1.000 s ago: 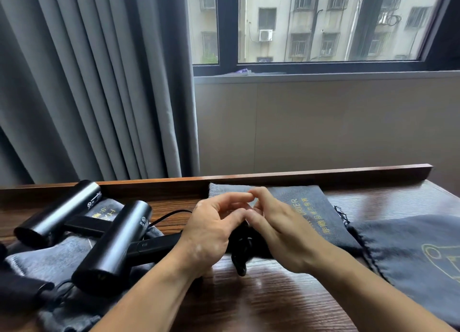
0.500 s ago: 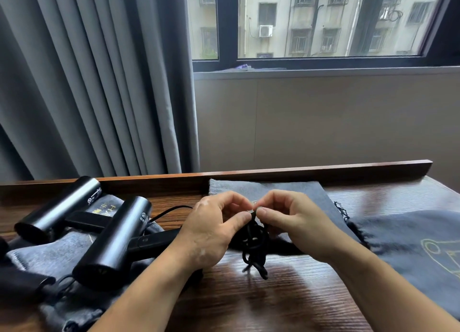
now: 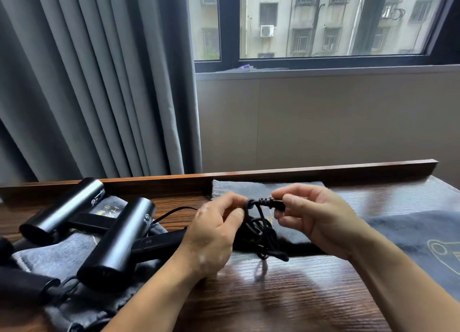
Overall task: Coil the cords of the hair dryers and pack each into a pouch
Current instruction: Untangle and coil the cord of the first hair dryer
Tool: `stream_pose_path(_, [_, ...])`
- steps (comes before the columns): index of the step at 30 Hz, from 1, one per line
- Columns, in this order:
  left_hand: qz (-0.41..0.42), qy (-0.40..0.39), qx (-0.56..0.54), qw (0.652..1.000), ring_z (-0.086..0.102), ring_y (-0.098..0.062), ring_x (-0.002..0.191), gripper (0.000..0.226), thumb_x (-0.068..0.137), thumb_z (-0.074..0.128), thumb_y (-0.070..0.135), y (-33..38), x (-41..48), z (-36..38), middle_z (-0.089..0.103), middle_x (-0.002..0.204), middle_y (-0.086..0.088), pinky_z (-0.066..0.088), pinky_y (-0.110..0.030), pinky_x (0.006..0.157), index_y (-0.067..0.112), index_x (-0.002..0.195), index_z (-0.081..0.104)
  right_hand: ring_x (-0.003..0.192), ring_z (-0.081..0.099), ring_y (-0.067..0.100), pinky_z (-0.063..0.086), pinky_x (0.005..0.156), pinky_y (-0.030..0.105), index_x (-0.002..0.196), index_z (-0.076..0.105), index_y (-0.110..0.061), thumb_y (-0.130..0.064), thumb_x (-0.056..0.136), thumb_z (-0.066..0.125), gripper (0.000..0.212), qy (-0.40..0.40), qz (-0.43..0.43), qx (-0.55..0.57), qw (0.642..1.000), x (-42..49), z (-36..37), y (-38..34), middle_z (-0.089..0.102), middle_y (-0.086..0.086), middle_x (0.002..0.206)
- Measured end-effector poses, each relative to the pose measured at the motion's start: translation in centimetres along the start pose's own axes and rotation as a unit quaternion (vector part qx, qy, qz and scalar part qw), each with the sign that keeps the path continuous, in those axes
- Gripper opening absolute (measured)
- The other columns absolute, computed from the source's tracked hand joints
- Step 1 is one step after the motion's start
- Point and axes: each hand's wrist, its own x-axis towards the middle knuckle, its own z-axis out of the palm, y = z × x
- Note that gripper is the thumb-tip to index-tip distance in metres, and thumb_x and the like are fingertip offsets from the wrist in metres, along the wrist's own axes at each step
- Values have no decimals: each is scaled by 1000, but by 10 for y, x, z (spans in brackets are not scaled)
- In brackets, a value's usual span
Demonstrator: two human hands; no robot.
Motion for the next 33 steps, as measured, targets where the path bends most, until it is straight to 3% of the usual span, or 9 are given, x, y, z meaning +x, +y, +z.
stream_pose_path(3, [-41, -50, -90, 994, 74, -29, 92, 11, 92, 74, 10, 1, -1, 3, 78, 94, -9, 60, -44, 88, 14, 102, 72, 66, 66, 17, 57, 59, 21, 86, 79, -6, -30, 72, 79, 28, 72, -52, -46, 995, -2, 7, -5, 69, 12, 80])
stream_pose_path(7, [-74, 21, -85, 993, 74, -32, 81, 18, 76, 87, 18, -7, 0, 20, 77, 84, -10, 61, -52, 78, 17, 90, 75, 56, 62, 17, 53, 51, 24, 82, 76, -1, -17, 82, 74, 16, 109, -113, -166, 974, -7, 21, -7, 71, 10, 68])
stream_pose_path(10, [-78, 69, -87, 991, 69, -19, 72, 16, 77, 87, 12, -4, -1, 29, 76, 80, -9, 61, -44, 74, 16, 87, 75, 49, 62, 16, 54, 50, 31, 77, 77, -9, -16, 85, 77, 10, 117, -139, -267, 946, -10, 31, -6, 69, 6, 57])
stream_pose_path(13, [-78, 80, -141, 984, 74, -29, 82, 13, 83, 79, 4, -1, -2, 34, 77, 84, -10, 62, -36, 76, 12, 93, 76, 49, 63, 14, 54, 51, 35, 74, 78, -19, -25, 82, 80, 10, 128, -160, -319, 925, -12, 35, -4, 71, 1, 57])
stream_pose_path(18, [-86, 52, -229, 968, 75, -26, 86, 17, 88, 71, -5, 0, -2, 29, 78, 92, -16, 61, -31, 77, 5, 102, 75, 72, 72, 21, 57, 70, 41, 81, 80, -28, -48, 69, 77, 22, 125, -164, -309, 929, -13, 34, -1, 76, 0, 75])
stream_pose_path(22, [-59, 42, -182, 981, 74, -34, 91, 17, 85, 78, 4, -4, -3, 29, 78, 93, -13, 61, -40, 84, 8, 101, 75, 70, 67, 15, 55, 68, 36, 80, 75, -24, -43, 75, 73, 20, 84, -111, -260, 956, -8, 29, 3, 74, 2, 74])
stream_pose_path(27, [-26, 107, -110, 988, 75, -17, 79, 7, 88, 77, 17, -4, 0, 28, 78, 84, -1, 59, -25, 72, 18, 95, 76, 83, 73, 21, 61, 77, 43, 102, 66, -33, -23, 76, 84, 33, 13, -90, -272, 958, -11, 25, 5, 75, 3, 90])
stream_pose_path(30, [-9, 110, -100, 989, 74, -19, 80, 19, 90, 75, 13, -6, 1, 25, 76, 85, -3, 58, -25, 71, 25, 104, 75, 75, 72, 25, 59, 75, 46, 105, 67, -30, -12, 81, 83, 34, 57, -87, -355, 929, -9, 23, 7, 76, 5, 82])
stream_pose_path(33, [81, 88, -52, 991, 72, -23, 86, 25, 93, 72, 12, -8, -1, 21, 74, 92, -3, 60, -39, 78, 29, 111, 75, 68, 67, 22, 54, 66, 37, 100, 71, -16, -6, 83, 80, 21, 69, -42, -302, 950, -7, 19, 3, 76, 9, 76])
